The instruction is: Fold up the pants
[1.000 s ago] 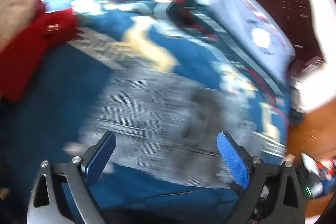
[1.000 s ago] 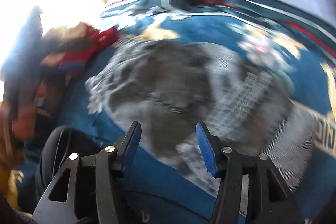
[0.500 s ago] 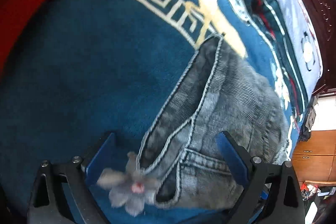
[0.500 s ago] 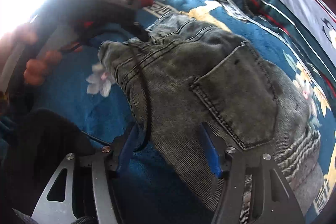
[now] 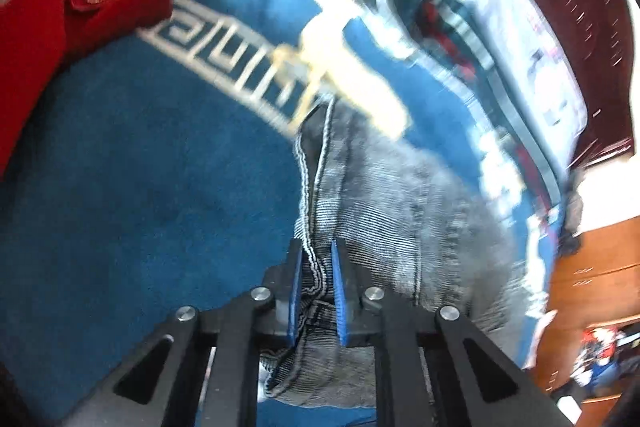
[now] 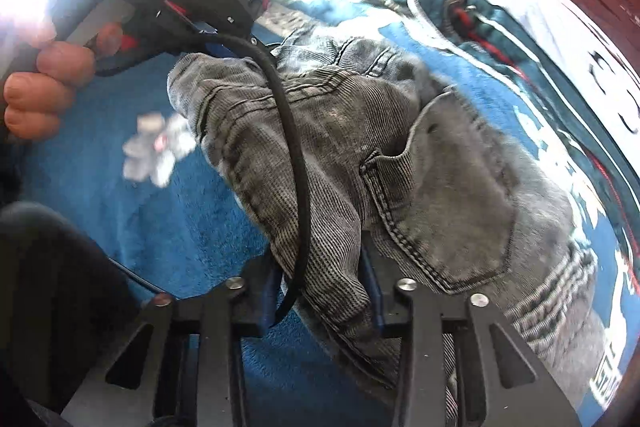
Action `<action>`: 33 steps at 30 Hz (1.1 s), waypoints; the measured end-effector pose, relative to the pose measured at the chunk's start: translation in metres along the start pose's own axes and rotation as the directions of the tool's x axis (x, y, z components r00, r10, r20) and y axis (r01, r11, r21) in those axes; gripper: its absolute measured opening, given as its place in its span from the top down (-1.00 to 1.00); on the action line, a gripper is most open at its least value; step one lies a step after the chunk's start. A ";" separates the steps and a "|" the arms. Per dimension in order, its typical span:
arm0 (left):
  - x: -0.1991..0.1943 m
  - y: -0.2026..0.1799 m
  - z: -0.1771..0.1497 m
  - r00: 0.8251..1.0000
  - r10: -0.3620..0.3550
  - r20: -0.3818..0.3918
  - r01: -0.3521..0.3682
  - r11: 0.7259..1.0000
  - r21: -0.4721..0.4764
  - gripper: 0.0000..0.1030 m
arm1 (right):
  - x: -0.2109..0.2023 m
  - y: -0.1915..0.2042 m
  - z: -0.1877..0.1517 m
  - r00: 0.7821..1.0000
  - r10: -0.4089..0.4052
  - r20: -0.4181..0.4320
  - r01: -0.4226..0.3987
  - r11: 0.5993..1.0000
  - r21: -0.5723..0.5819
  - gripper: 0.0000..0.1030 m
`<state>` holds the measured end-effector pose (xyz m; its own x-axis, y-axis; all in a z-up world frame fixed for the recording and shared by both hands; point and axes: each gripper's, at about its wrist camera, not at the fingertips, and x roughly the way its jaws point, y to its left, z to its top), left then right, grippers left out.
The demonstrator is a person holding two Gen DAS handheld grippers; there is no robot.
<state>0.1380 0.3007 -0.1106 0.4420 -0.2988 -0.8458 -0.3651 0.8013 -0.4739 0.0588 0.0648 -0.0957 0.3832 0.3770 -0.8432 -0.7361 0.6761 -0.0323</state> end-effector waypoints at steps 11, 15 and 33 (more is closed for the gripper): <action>-0.059 -0.151 -0.010 0.978 -0.201 0.058 0.176 0.943 0.284 0.74 | -0.064 -0.037 -0.031 0.989 0.030 0.147 -0.077 0.943 0.324 0.54; -0.050 -0.218 -0.037 0.974 -0.227 -0.018 0.214 0.884 0.416 0.74 | -0.084 -0.050 -0.054 0.981 0.007 0.193 -0.088 0.906 0.415 0.63; 0.080 -0.339 -0.158 0.913 -0.131 -0.387 0.335 0.782 0.526 0.73 | -0.109 -0.107 -0.160 0.978 0.104 0.183 -0.204 0.683 0.701 0.27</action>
<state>0.1671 -0.0766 -0.0564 0.1345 -0.5779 -0.8050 0.2930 0.7992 -0.5248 0.0065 -0.1497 -0.0861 0.4006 0.5548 -0.7292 -0.1900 0.8288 0.5262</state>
